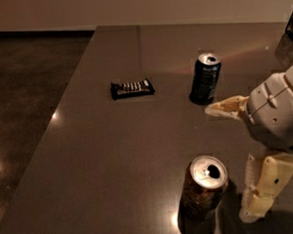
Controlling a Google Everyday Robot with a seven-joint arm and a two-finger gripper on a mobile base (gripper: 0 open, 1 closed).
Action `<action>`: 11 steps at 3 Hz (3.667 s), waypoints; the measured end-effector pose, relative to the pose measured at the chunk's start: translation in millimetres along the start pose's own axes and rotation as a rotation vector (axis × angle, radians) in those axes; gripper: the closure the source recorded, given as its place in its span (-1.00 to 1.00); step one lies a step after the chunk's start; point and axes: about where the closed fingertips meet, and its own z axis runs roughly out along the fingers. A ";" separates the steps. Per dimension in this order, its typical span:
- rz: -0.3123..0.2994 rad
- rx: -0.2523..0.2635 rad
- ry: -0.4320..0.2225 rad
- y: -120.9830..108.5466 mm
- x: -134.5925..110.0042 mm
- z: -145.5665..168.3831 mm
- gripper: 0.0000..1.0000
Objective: Move orange can near pepsi can
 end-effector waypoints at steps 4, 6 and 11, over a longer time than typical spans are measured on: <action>-0.027 -0.065 -0.047 21.5 -16.1 31.4 -0.21; 0.086 0.047 -0.024 -45.2 -9.5 -5.7 0.89; 0.431 0.244 -0.028 -176.6 49.9 -9.0 0.65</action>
Offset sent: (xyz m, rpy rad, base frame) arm -0.0316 0.0373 -0.0305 0.0463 0.0761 0.1063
